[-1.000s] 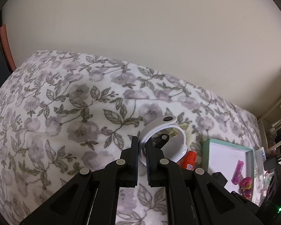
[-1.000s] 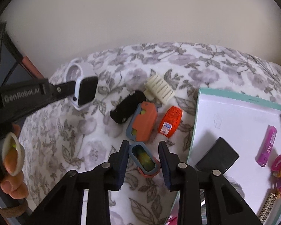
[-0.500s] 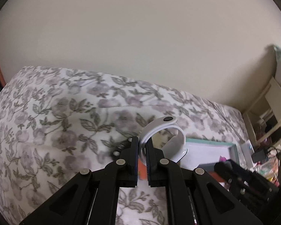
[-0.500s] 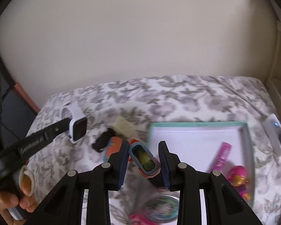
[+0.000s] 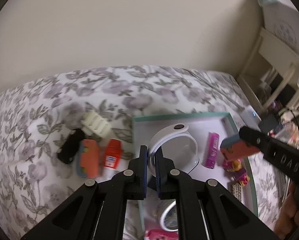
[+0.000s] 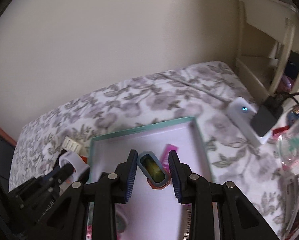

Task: Organize rigid objects
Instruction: 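Carry the white watch with the left gripper while the right gripper carries the eraser to the tray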

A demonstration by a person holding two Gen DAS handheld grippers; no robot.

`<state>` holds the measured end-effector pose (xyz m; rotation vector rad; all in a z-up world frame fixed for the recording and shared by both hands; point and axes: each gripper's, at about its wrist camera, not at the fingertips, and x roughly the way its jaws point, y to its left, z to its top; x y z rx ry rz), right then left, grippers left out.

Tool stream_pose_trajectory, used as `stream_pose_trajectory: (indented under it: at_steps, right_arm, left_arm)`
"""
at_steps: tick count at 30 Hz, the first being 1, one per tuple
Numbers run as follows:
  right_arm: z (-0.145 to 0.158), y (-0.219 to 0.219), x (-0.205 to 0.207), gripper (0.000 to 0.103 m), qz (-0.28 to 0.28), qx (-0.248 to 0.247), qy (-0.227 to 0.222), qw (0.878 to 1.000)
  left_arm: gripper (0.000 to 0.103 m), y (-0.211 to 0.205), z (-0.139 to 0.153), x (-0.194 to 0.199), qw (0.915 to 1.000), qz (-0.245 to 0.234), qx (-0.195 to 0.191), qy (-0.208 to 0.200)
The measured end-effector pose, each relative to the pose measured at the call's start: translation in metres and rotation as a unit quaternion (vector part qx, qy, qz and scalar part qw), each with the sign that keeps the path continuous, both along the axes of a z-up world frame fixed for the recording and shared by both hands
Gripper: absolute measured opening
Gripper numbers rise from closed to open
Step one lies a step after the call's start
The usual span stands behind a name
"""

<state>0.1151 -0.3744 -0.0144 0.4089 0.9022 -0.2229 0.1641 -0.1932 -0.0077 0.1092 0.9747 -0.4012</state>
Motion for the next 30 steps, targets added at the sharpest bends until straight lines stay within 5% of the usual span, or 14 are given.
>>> stream_pose_trajectory:
  at_steps: [8,23,30]
  right_arm:
    - [-0.01,-0.009,-0.001,0.034,-0.004,0.004,0.014,1.0]
    - [-0.032,0.011,0.014,0.034,0.026,-0.005,0.052,0.998]
    - [-0.032,0.011,0.015,0.035,0.024,-0.007,0.056,0.998]
  left_arm:
    - [0.007,-0.033,-0.02,-0.014,0.9988,-0.037,0.033,0.005]
    - [0.008,-0.034,-0.03,-0.011,0.9982,-0.039,0.041,0.022]
    - [0.025,-0.033,-0.028,-0.012,0.9983,-0.037,0.039,0.024]
